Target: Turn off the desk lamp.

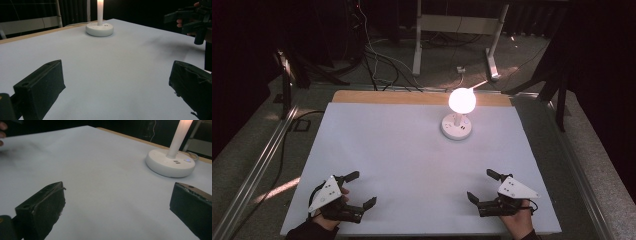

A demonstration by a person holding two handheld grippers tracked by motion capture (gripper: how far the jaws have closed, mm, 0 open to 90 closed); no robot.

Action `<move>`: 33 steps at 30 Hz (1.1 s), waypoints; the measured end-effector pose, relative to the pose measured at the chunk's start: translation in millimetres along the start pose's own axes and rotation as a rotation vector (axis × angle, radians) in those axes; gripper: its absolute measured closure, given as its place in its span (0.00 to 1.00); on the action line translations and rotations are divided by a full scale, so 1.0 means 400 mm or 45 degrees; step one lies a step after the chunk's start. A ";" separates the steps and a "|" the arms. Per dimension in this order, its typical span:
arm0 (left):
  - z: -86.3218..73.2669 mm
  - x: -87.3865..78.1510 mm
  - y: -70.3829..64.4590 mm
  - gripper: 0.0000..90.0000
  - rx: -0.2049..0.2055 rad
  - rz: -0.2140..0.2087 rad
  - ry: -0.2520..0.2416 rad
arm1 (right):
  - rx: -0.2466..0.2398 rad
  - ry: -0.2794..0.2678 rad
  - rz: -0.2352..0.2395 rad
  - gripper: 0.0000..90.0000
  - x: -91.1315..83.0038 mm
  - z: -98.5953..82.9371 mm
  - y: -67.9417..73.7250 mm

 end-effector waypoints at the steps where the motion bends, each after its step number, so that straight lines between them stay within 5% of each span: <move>1: -0.001 0.001 0.000 0.01 0.001 0.001 0.003 | -0.011 0.012 -0.011 0.00 0.001 0.000 0.001; 5: 0.000 0.001 -0.001 0.01 0.003 0.000 0.005 | 0.047 0.008 0.009 0.00 -0.003 0.006 0.001; 20: 0.000 0.002 -0.001 0.01 0.001 0.005 0.008 | 0.065 0.067 0.040 0.00 -0.010 0.058 0.025; 33: 0.001 -0.001 0.000 0.01 -0.005 0.008 0.002 | 0.055 -0.005 0.021 0.00 -0.008 0.109 0.021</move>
Point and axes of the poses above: each handheld gripper's, and its own axes: x roughly forward along the jaws, z roughly out of its top, y roughly to its left, the point moved 1 cm from there along x, roughly forward along the jaws, and after that the axes turned 13 degrees about x, right-handed, at the moved point
